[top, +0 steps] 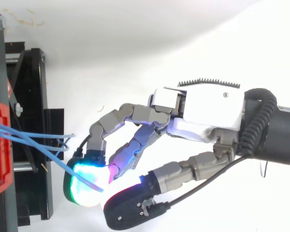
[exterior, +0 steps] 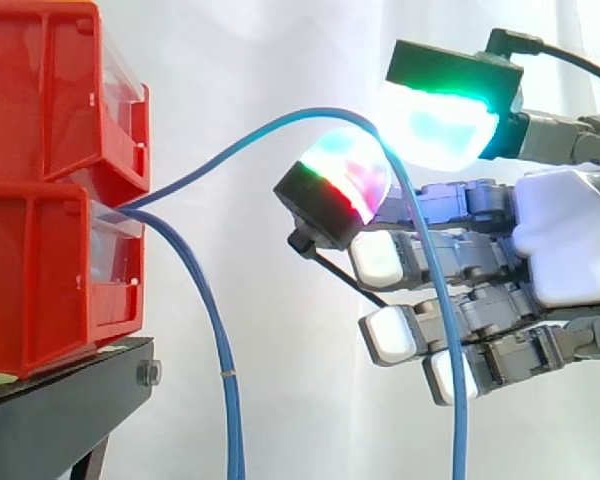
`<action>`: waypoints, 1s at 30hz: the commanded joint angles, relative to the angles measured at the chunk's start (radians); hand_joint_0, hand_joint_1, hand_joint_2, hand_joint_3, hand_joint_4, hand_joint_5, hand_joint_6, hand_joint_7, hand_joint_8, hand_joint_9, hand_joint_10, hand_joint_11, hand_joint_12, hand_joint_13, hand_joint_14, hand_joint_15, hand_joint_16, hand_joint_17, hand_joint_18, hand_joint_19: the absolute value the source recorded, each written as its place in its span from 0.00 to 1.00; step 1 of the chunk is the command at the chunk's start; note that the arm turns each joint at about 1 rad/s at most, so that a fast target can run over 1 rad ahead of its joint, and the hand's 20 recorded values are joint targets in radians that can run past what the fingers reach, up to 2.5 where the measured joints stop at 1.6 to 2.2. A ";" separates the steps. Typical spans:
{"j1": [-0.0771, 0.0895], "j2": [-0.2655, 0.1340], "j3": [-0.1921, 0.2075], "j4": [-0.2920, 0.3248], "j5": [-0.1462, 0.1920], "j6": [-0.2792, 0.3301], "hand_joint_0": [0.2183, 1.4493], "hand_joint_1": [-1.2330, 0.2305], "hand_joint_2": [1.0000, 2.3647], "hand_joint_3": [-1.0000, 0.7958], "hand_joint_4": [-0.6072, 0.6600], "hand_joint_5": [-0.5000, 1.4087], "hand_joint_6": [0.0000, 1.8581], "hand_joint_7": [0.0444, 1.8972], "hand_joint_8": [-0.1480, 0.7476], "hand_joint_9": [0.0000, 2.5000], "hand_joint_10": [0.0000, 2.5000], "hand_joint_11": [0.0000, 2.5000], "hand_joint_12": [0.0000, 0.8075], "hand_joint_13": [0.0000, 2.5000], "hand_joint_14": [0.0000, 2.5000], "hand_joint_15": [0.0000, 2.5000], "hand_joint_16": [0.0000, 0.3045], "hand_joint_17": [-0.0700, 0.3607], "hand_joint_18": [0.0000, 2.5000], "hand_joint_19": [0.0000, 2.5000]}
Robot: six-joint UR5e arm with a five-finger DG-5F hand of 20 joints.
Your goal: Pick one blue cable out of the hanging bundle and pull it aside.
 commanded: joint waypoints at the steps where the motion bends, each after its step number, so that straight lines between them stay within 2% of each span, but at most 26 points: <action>1: 0.000 0.000 0.001 0.000 0.000 0.000 0.29 0.27 0.01 0.54 0.41 0.26 0.45 0.45 0.44 0.42 0.00 0.08 0.47 0.35 0.01 0.20 0.17 0.44 0.31 0.23; 30: 0.000 0.000 0.001 0.000 0.000 0.000 0.29 0.27 0.01 0.54 0.41 0.26 0.45 0.44 0.43 0.43 0.00 0.08 0.46 0.36 0.01 0.21 0.17 0.43 0.33 0.24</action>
